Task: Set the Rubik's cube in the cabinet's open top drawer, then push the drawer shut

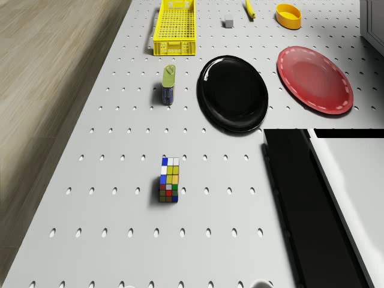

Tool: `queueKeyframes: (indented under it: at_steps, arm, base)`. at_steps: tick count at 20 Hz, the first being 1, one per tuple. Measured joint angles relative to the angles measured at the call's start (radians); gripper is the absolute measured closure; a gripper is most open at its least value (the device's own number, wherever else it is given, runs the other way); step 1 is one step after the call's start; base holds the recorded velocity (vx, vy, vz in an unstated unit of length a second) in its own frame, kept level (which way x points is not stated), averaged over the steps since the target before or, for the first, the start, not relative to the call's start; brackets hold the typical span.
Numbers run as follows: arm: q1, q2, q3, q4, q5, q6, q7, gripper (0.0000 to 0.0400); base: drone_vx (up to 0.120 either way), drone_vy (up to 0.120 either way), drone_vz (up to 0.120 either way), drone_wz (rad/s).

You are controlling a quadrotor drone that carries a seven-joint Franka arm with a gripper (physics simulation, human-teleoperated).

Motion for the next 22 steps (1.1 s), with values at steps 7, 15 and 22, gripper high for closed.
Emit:
queueKeyframes:
  at_steps: [7, 15, 22]
  arm:
    - [-0.001, -0.003, 0.001, -0.002, 0.0, 0.004, 0.0, 0.0]
    - [-0.002, -0.007, 0.003, -0.006, -0.003, 0.01, 0.0, 0.0]
    - [-0.004, -0.011, 0.009, -0.01, -0.011, 0.016, 0.001, 0.0]
  base:
    - [0.12, 0.12, 0.0, 0.0]
    - [0.12, 0.12, 0.0, 0.0]
    - [0.12, 0.051, 0.0, 0.0]
